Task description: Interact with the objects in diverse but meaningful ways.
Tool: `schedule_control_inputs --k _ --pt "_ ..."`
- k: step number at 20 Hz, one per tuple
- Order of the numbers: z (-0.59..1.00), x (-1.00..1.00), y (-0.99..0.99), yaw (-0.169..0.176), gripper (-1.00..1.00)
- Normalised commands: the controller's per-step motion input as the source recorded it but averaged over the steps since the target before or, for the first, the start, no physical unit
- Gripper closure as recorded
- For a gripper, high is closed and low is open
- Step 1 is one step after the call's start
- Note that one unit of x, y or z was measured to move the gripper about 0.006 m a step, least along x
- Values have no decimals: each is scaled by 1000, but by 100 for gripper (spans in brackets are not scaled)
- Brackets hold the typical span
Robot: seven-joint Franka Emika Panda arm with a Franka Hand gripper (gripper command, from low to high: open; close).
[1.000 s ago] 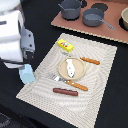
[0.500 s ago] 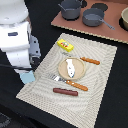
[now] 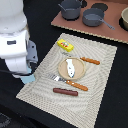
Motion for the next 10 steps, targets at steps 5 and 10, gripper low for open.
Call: schedule_control_inputs --k 5,10 --pt "-278 -51 -22 1 -100" --pt "-251 -76 0 7 -100"
